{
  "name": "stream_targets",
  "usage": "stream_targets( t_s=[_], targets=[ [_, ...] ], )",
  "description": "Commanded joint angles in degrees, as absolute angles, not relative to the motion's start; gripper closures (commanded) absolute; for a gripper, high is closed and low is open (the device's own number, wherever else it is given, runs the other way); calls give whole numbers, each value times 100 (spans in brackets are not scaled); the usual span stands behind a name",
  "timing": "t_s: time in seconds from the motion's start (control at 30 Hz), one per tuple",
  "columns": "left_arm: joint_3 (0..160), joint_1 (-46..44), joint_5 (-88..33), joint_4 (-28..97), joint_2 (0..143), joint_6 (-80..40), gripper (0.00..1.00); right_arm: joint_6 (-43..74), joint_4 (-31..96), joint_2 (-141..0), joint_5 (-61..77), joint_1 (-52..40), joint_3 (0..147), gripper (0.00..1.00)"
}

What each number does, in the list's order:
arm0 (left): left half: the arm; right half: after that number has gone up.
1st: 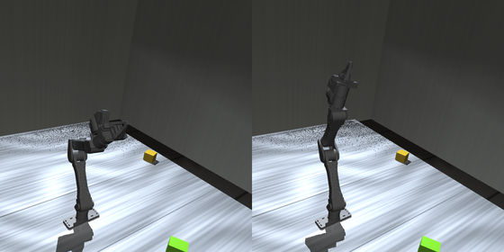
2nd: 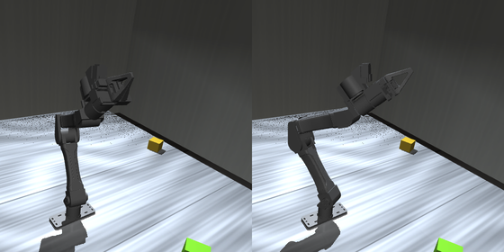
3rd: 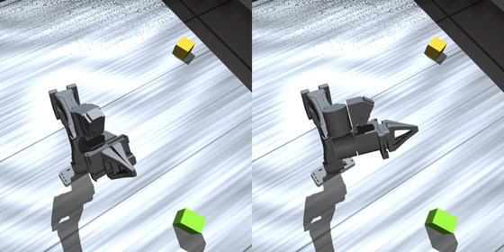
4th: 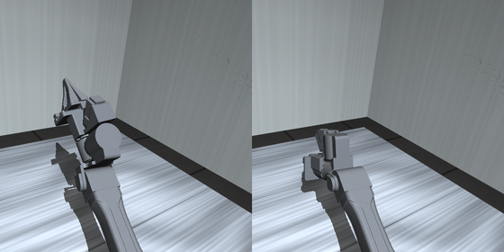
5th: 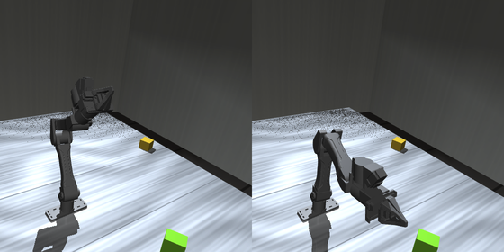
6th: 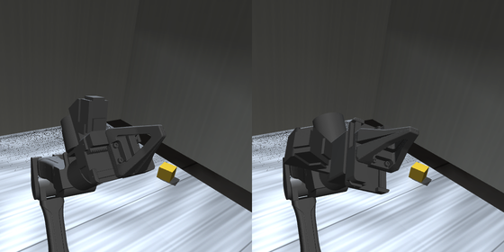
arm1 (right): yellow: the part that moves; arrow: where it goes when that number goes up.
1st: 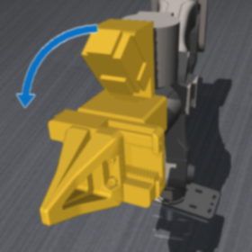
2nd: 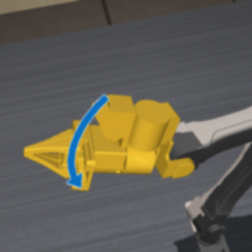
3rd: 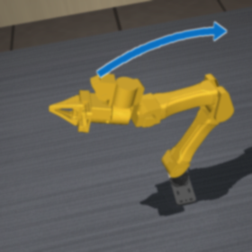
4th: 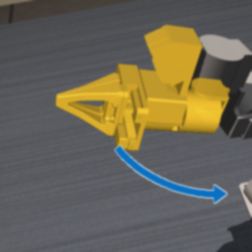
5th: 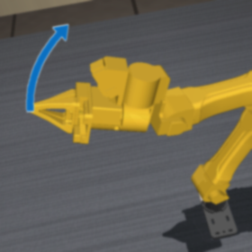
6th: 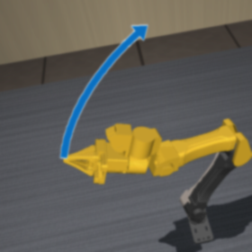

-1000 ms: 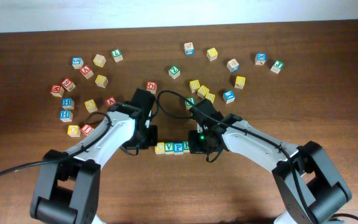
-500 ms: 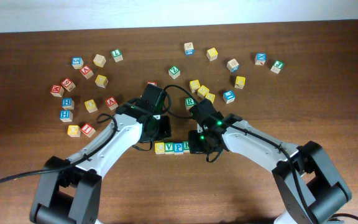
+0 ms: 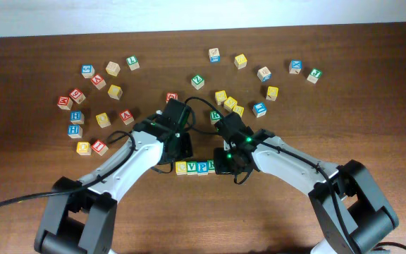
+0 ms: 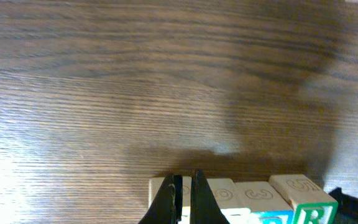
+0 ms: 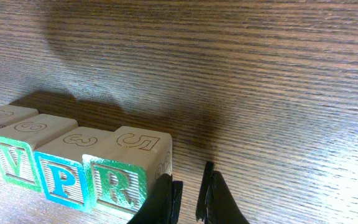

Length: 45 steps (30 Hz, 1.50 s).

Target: Spell out CVPR

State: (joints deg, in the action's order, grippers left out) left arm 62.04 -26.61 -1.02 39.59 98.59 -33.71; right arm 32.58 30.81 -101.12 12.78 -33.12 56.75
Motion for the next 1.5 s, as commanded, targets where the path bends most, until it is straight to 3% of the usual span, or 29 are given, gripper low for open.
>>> stream_targets(
  t_s=[0.0, 0.17, 1.47],
  targets=[
    [6060, -2919, 97, 3964, 9782, -3430, 100, 3242, 3087, -10165, 1286, -3374, 5677, 92],
    [6003, -2947, 548, 3944, 9782, -3433, 100, 3242, 3105, -10165, 1286, -3374, 5677, 93],
    [5789, -2963, 338, 3712, 9780, -3428, 100, 3240, 3103, -10165, 1282, -3374, 5677, 92]
  ],
)
